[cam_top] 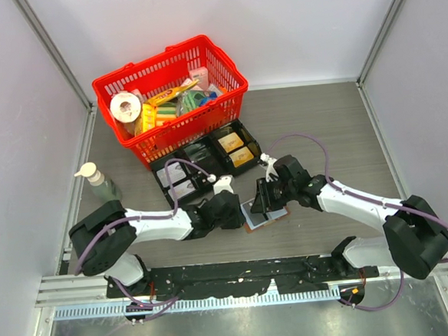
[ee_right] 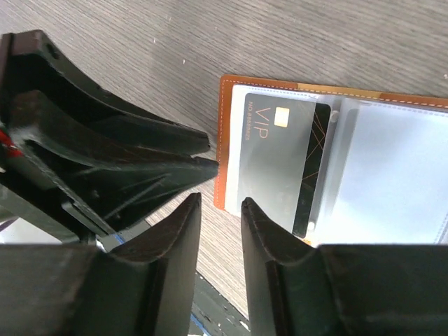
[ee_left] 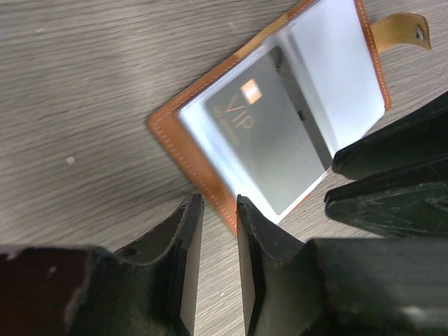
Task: Take the credit cards out of the card holder
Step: Remove the credit card from the card holder.
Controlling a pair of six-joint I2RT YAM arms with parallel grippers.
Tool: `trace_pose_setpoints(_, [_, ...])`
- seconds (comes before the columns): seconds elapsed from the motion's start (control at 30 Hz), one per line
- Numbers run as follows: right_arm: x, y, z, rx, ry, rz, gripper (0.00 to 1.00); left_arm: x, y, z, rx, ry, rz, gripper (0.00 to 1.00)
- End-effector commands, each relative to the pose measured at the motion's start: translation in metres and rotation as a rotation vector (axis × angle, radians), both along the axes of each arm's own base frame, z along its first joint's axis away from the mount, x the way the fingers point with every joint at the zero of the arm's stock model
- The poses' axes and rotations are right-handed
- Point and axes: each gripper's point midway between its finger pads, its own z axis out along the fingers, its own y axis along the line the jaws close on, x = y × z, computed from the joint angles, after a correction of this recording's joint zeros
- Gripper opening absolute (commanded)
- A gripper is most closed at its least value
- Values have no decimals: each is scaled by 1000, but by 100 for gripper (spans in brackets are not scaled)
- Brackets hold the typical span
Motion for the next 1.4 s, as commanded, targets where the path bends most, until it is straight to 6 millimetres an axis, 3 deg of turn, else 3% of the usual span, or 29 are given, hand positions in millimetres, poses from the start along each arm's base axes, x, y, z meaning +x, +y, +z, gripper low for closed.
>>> trace_pose_setpoints(0.0, [6,11,14,44,-34,14,39,12,11,25,-71,-72,108,30])
trace_pose_setpoints(0.17, [20,0,23,1,-97,-47,57,11,17,43,-123,-98,131,32])
trace_pose_setpoints(0.3, [34,8,45,70,-174,-36,69,10,-1,60,-179,-96,70,33])
trace_pose_setpoints(0.5, [39,2,47,139,-204,-100,73,13,-27,69,-221,-79,10,33])
trace_pose_setpoints(0.67, [40,-9,41,204,-218,-178,70,23,-33,60,-209,-59,0,32])
trace_pose_setpoints(0.83, [36,-25,18,240,-158,-282,64,26,-35,42,-170,-32,-11,30])
trace_pose_setpoints(0.87, [37,-23,24,281,-169,-294,63,26,-34,38,-162,-26,-10,29])
trace_pose_setpoints(1.17, [14,-32,-7,320,-86,-340,54,14,-26,-1,-92,61,-20,22])
trace_pose_setpoints(1.37, [5,-38,-14,341,-77,-367,48,7,-14,-12,-83,92,18,17])
